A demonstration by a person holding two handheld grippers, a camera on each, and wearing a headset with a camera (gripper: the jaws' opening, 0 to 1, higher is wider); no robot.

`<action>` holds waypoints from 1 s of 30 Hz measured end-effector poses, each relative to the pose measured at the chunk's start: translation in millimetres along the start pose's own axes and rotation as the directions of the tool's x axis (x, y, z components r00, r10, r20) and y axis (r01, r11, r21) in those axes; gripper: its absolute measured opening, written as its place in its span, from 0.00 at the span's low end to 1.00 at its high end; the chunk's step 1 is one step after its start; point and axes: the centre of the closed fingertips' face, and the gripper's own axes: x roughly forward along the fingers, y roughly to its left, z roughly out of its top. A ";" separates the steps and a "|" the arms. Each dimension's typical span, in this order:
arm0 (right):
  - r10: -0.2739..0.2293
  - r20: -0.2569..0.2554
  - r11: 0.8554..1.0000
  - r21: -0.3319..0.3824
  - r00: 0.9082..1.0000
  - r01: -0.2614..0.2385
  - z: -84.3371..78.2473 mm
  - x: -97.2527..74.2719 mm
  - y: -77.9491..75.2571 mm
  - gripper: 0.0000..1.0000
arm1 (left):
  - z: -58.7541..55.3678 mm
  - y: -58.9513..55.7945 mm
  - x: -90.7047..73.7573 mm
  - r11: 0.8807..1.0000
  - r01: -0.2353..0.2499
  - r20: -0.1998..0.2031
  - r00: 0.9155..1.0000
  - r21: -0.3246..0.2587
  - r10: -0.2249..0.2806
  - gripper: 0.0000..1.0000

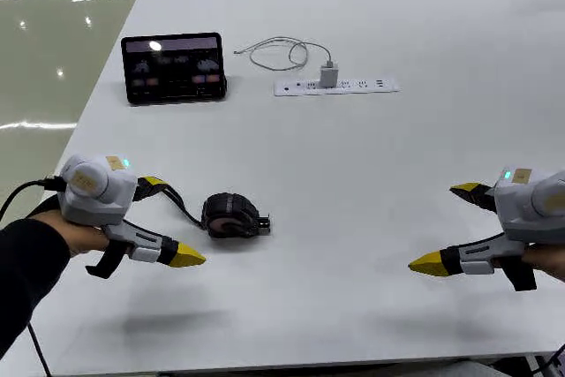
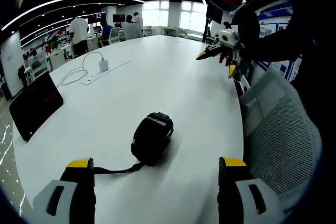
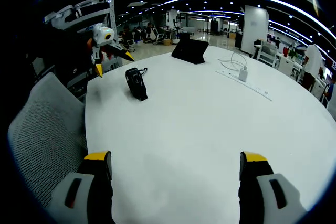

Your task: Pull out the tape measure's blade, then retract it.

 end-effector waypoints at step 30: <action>0.114 -0.006 0.991 -0.075 0.994 -0.114 37.6 84.9 19.6 1.00 | 5.6 -7.2 62.1 0.932 0.198 -0.337 0.937 0.302 -0.090 0.65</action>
